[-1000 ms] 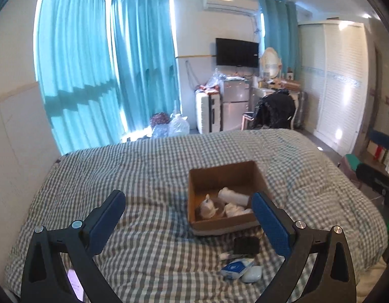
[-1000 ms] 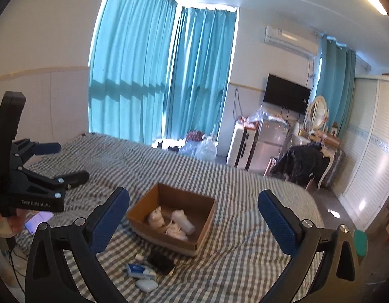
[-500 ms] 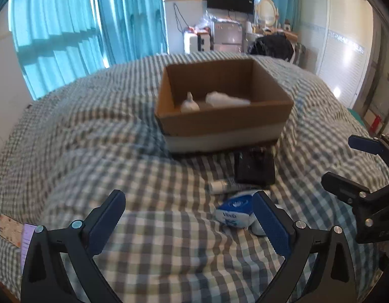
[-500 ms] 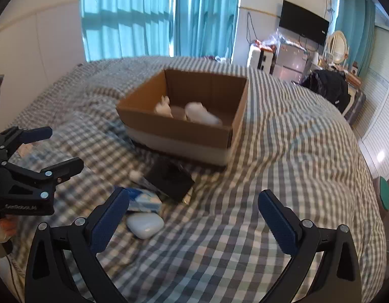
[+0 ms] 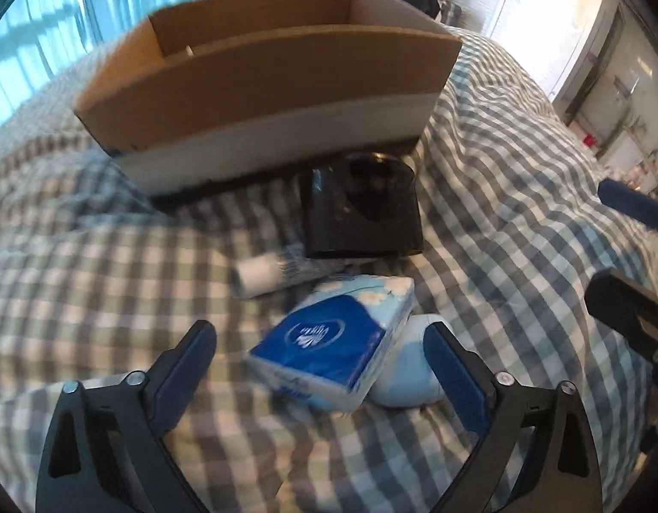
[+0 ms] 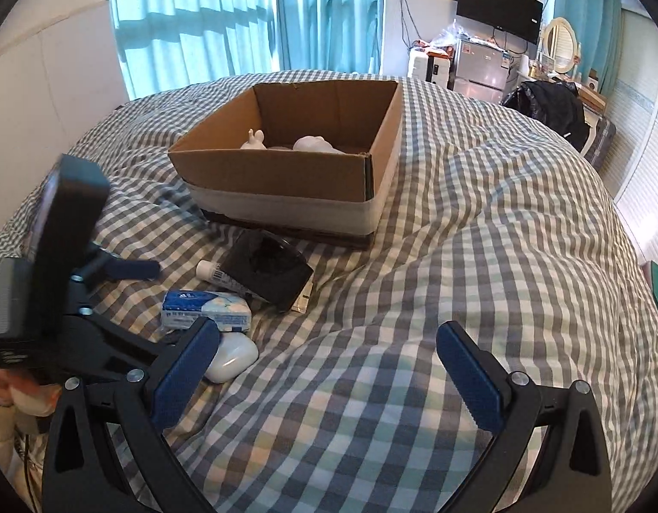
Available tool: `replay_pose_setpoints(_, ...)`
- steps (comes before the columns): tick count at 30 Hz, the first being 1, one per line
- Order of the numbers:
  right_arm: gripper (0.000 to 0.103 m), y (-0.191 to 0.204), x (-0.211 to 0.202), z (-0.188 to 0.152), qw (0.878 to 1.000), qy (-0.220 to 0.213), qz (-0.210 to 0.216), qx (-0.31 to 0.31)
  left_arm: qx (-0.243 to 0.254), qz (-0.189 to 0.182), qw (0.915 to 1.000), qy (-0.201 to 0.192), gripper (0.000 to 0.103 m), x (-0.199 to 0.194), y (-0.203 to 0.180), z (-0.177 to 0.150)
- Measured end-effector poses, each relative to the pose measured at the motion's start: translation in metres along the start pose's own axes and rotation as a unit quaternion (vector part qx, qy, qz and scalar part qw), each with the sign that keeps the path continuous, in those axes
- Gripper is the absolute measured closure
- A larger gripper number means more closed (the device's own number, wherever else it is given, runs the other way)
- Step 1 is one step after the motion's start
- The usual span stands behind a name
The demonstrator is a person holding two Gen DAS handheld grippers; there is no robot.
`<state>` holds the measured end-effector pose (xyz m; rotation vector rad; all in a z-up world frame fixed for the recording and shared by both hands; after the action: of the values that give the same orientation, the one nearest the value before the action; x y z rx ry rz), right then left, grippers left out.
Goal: Organize objects
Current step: 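Grasp the blue Vinda tissue pack with the left gripper, then grasp the white earbud case with the right gripper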
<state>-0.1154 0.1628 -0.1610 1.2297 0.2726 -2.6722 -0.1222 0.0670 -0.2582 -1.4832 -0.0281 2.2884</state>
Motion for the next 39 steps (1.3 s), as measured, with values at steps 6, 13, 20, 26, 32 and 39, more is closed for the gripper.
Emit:
replay_pose_setpoints(6, 0.001, 0.002, 0.003, -0.004, 1.000, 0.007, -0.003, -0.002, -0.024, -0.010, 0.9995, -0.019, 0.035, -0.016, 0.000, -0.004)
replay_pose_setpoints(13, 0.001, 0.019, 0.009, -0.004, 1.000, 0.017, 0.015, -0.022, -0.033, 0.048, 0.9955, -0.076, 0.036, -0.080, 0.011, -0.004)
replay_pose_setpoints(20, 0.001, 0.070, 0.031, -0.006, 0.995, 0.051, 0.049, -0.074, -0.032, 0.086, 0.9917, -0.089, 0.036, -0.107, 0.039, -0.009)
replay_pose_setpoints(26, 0.012, 0.088, 0.061, -0.023, 0.989, 0.104, 0.029, -0.100, -0.034, 0.090, 0.9914, -0.090, 0.036, -0.108, 0.046, -0.019)
replay_pose_setpoints(32, 0.020, 0.098, 0.076, -0.034, 0.984, 0.133, 0.032, -0.111, -0.026, 0.087, 0.9919, -0.088, 0.036, -0.102, 0.045, -0.021)
replay_pose_setpoints(39, 0.044, 0.097, 0.064, -0.036, 0.987, 0.118, 0.029, -0.110, -0.028, 0.080, 0.9922, -0.091, 0.036, -0.102, 0.046, -0.025)
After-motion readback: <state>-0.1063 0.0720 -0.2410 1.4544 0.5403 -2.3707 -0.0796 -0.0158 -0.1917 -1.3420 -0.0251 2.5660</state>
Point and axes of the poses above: each gripper's, at about its wrist camera, not at the fingertips, and x roughly the way its jaws point, y to its left, z to its top, the point moved 8 cm from there along x, roughly the way its jaws point, and after that the axes turned 8 degrees about -z, right-handed, at the moved point
